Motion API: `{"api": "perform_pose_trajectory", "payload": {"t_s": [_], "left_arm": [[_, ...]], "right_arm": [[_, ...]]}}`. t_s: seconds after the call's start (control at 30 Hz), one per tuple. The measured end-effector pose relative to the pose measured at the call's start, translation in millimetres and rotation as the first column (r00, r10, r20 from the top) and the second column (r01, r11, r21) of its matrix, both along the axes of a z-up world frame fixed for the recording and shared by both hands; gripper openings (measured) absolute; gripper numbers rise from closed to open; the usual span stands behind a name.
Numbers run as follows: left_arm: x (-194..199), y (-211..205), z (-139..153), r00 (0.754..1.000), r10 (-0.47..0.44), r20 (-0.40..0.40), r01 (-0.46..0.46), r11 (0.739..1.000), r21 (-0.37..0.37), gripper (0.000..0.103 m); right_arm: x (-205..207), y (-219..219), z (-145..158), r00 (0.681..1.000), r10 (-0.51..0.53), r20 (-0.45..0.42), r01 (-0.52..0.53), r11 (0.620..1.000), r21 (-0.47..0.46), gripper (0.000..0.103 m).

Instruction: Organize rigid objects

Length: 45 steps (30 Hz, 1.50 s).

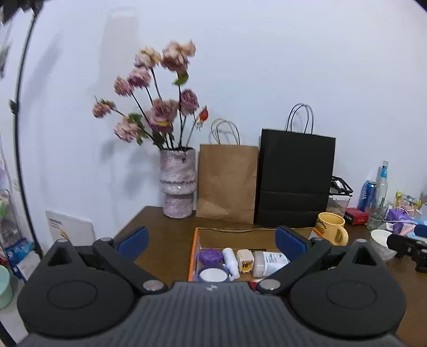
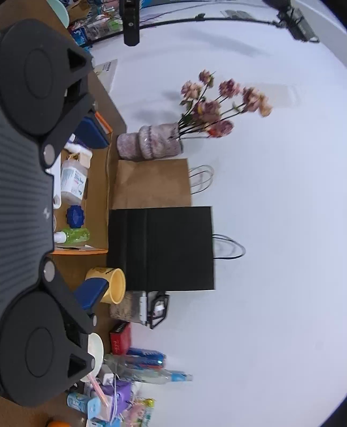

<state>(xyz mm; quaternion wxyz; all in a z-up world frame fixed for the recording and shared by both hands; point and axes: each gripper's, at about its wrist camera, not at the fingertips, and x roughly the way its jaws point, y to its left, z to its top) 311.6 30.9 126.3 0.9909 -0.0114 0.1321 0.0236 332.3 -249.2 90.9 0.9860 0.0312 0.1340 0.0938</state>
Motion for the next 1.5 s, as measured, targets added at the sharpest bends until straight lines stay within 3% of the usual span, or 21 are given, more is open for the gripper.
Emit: {"api": "perform_pose_trajectory", "payload": {"t_s": [0.13,0.3,0.4,0.53,0.63,0.87,1.1,1.5], "left_arm": [[-73.9,-7.6,-27.1,1.0,-0.012,0.026,0.01,0.998,0.056,0.103],[-166.1,-6.6,-69.2,0.997,-0.063,0.041,0.062,0.997,0.042,0.103],[-221.7,-7.5,-92.4,0.993,-0.017,0.118,0.008,0.997,0.076,0.103],[-268.0,-9.2,-110.8,0.989,0.004,0.145,-0.019,0.995,0.097,0.103],[-293.6,-13.6,-116.5,0.987,-0.03,0.157,0.012,0.993,0.117,0.103],[-310.8,-8.4,-118.6,0.987,-0.066,0.146,0.067,0.998,-0.001,0.103],[-315.1,-18.1,-116.3,0.98,-0.075,0.182,0.066,0.996,0.058,0.103],[-315.2,-20.1,-117.0,0.977,-0.064,0.201,0.053,0.997,0.062,0.103]], "right_arm": [[-67.0,3.3,-10.0,0.999,-0.005,0.036,0.006,1.0,-0.012,0.103],[-156.0,11.0,-35.3,0.999,-0.026,0.031,0.027,0.999,-0.029,0.103],[-204.4,13.9,-51.5,0.999,-0.027,0.038,0.027,1.0,-0.004,0.103],[-255.9,24.8,-73.6,0.998,-0.064,0.019,0.064,0.998,-0.003,0.103],[-293.4,36.6,-86.4,0.992,-0.104,0.073,0.103,0.995,0.015,0.103],[-322.0,48.8,-93.5,0.991,-0.09,0.097,0.089,0.996,0.014,0.103],[-322.8,45.7,-91.5,0.991,-0.098,0.088,0.096,0.995,0.024,0.103],[-318.8,46.8,-90.6,0.993,-0.09,0.077,0.09,0.996,0.007,0.103]]}}
